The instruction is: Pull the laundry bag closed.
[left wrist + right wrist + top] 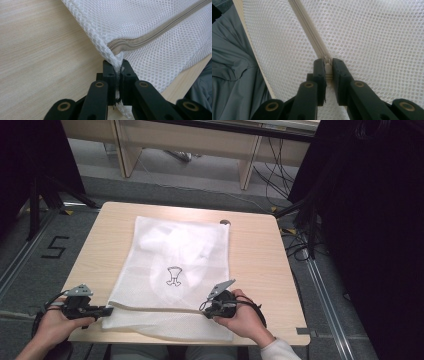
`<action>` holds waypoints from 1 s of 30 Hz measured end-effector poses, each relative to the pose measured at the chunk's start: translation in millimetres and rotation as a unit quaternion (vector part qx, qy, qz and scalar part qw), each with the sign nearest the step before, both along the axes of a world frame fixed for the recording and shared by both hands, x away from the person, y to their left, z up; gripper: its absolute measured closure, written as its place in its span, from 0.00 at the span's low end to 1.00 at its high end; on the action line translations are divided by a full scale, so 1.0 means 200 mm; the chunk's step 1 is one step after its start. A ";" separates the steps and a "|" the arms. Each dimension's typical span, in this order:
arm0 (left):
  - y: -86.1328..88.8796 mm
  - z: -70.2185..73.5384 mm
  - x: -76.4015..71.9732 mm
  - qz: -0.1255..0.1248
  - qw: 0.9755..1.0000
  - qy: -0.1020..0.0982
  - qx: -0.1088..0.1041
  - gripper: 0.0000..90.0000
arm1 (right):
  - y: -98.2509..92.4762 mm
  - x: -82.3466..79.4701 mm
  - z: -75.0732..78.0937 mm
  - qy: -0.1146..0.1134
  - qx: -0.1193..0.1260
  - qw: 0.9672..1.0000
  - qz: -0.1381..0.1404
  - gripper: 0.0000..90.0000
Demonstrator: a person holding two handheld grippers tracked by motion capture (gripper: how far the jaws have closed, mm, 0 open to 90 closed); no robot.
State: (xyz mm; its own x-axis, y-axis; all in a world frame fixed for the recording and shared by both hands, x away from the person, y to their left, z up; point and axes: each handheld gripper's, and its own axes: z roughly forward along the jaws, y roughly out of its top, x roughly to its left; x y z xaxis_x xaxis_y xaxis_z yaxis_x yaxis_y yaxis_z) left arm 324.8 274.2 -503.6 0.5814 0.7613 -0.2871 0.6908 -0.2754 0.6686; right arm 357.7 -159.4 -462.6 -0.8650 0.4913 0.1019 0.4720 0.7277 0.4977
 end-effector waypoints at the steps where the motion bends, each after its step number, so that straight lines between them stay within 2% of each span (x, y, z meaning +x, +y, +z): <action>1: 0.00 0.00 0.00 0.001 1.000 -0.002 -0.002 0.94 | 0.00 0.00 0.00 -0.002 -0.002 1.000 0.000 0.92; 3: 0.00 0.00 0.00 0.002 1.000 -0.002 -0.002 0.94 | -0.01 0.00 0.00 0.002 0.000 1.000 -0.003 0.92; 4: 0.00 0.00 0.00 0.002 1.000 -0.002 -0.002 0.94 | -0.02 0.00 0.00 -0.003 -0.003 1.000 -0.004 0.92; 6: 0.00 0.00 0.00 0.002 1.000 -0.002 -0.002 0.94 | -0.02 0.01 0.00 -0.004 0.001 1.000 0.004 0.92; 9: 0.00 0.00 0.00 -0.003 1.000 0.004 0.002 0.94 | -0.04 0.00 0.00 -0.006 -0.003 1.000 -0.002 0.92; 14: 0.00 0.00 0.00 0.001 1.000 -0.002 -0.002 0.94 | -0.06 0.00 0.00 -0.003 -0.004 1.000 -0.014 0.92; 16: 0.00 0.00 0.00 0.002 1.000 -0.002 -0.001 0.94 | -0.07 0.00 0.00 -0.005 -0.003 1.000 -0.008 0.92; 17: 0.00 0.00 0.00 0.001 1.000 -0.002 -0.002 0.94 | -0.07 -0.01 0.00 0.000 -0.003 1.000 -0.017 0.92; 20: 0.00 0.00 0.00 0.002 1.000 -0.002 -0.002 0.94 | -0.08 0.00 -0.01 -0.003 -0.001 1.000 -0.009 0.92; 28: 0.00 0.00 0.00 0.001 1.000 -0.001 -0.002 0.94 | -0.11 -0.01 0.00 -0.001 -0.003 1.000 -0.024 0.92; 29: 0.00 0.00 0.00 0.001 1.000 -0.001 -0.002 0.94 | -0.11 0.00 0.00 -0.002 -0.002 1.000 -0.019 0.92; 30: 0.00 0.00 0.00 0.002 1.000 -0.002 -0.002 0.94 | -0.11 -0.01 0.00 0.003 -0.004 1.000 -0.028 0.92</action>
